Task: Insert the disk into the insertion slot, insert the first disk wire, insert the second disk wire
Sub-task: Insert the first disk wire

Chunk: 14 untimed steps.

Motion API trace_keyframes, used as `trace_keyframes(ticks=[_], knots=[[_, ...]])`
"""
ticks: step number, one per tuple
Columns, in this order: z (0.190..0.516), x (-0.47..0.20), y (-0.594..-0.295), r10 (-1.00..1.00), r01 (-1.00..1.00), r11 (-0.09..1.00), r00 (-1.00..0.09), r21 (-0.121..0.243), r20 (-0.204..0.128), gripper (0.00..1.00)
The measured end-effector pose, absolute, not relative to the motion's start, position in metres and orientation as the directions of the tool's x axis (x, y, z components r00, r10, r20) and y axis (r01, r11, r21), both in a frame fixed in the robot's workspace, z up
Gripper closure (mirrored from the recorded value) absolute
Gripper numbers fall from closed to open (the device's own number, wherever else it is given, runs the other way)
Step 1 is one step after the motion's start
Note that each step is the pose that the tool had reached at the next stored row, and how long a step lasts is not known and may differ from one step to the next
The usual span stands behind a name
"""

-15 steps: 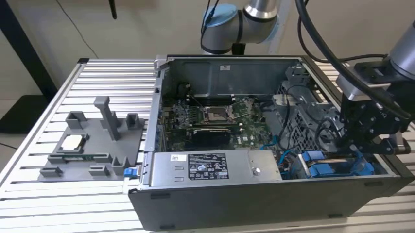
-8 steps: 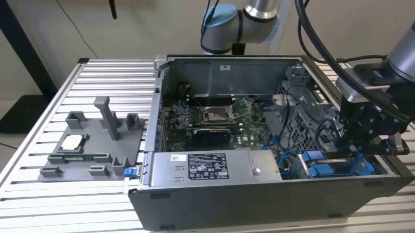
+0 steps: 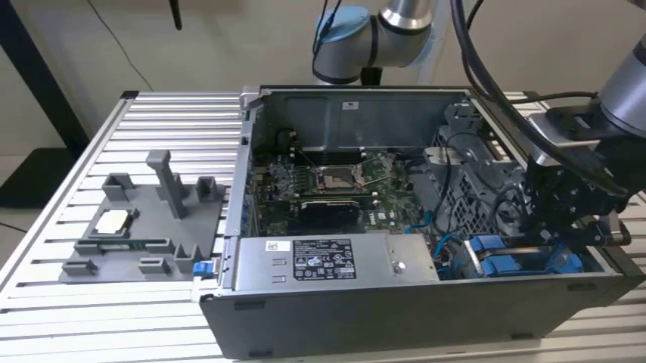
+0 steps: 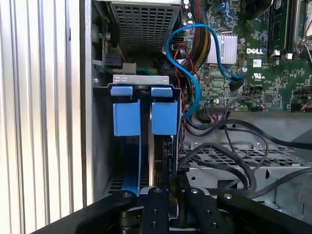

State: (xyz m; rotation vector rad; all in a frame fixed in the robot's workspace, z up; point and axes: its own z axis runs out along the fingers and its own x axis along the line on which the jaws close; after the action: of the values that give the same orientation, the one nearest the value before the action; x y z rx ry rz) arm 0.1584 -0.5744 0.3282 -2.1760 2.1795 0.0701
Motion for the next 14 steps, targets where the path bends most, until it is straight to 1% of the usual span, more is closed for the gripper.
trace_keyframes(ticks=[1, 2, 14], knots=[[0.329, 0.158, -0.574, -0.997, -1.0, 0.002, -0.001, -0.011, -0.075, 0.8], [0.33, 0.158, -0.574, -0.997, -1.0, 0.002, -0.001, -0.01, -0.076, 0.74], [0.375, 0.158, -0.574, -0.997, -1.0, 0.002, -0.001, -0.007, -0.075, 0.74]])
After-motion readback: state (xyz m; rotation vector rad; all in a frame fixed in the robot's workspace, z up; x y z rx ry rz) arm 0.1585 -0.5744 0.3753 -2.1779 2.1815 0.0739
